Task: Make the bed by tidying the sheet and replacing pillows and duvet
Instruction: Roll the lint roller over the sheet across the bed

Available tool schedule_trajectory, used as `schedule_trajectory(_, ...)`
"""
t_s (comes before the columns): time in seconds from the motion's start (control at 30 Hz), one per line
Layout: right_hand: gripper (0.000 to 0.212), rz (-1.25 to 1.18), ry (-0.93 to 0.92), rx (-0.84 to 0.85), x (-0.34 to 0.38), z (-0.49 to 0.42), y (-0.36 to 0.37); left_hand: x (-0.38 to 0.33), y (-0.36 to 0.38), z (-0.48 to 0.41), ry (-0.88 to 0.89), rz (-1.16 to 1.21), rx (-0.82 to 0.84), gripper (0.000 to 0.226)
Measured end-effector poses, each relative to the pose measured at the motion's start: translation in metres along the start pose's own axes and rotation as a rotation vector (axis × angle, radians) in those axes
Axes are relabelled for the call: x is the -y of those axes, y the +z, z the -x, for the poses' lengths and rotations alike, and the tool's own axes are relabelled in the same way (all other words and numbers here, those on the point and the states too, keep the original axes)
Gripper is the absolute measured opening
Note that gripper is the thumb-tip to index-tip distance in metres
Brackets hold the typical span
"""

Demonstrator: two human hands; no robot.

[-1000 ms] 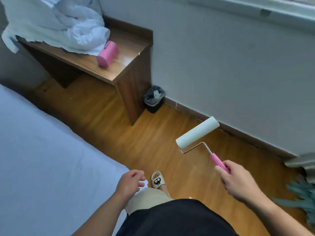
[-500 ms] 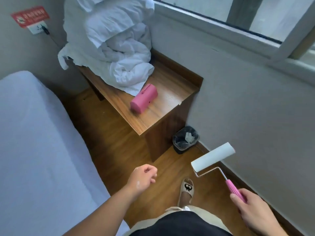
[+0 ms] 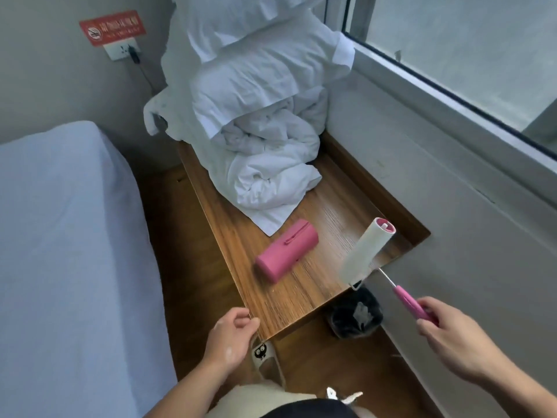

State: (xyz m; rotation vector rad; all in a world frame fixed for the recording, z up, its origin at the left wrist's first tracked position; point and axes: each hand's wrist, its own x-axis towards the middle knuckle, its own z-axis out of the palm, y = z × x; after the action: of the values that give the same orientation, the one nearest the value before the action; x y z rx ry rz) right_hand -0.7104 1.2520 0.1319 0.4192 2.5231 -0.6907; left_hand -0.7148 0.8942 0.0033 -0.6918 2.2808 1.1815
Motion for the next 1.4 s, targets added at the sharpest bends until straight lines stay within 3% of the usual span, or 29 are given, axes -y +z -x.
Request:
schedule_trajectory(0.17,0.022,-0.049,0.002,-0.050,0.057,-0.028,-0.013,-0.056,-0.016,-0.073,0.241,-0.263,-0.006,0.080)
schedule_trajectory(0.27,0.021,0.060,-0.003,-0.136,0.075,-0.047,-0.020,-0.082,-0.007,-0.106,0.321,-0.430,-0.018,0.110)
schedule_trajectory(0.33,0.017,0.159,0.013,-0.191,0.080,-0.061,-0.025,-0.091,0.004,-0.118,0.346,-0.540,-0.015,0.118)
schedule_trajectory(0.53,0.018,0.219,0.004,-0.207,0.109,-0.095,-0.061,-0.087,0.018,-0.137,0.404,-0.542,-0.027,0.083)
schedule_trajectory(0.73,0.027,0.670,-0.010,-0.144,0.125,-0.125,-0.078,-0.059,-0.023,-0.150,0.513,-0.445,-0.010,0.086)
schedule_trajectory(0.87,0.027,0.836,-0.046,-0.023,0.144,-0.137,-0.075,-0.057,-0.034,-0.149,0.587,-0.491,-0.072,0.086)
schedule_trajectory(0.93,0.038,0.907,-0.112,-0.029,0.148,-0.145,-0.067,-0.059,-0.031,-0.145,0.620,-0.506,-0.095,0.086)
schedule_trajectory(1.03,0.041,0.927,-0.188,-0.031,0.155,-0.155,-0.059,-0.063,-0.021,-0.139,0.668,-0.522,-0.085,0.085)
schedule_trajectory(1.4,0.013,0.909,-0.381,0.098,0.192,-0.166,-0.035,-0.074,0.007,-0.147,0.593,-0.499,-0.018,0.082)
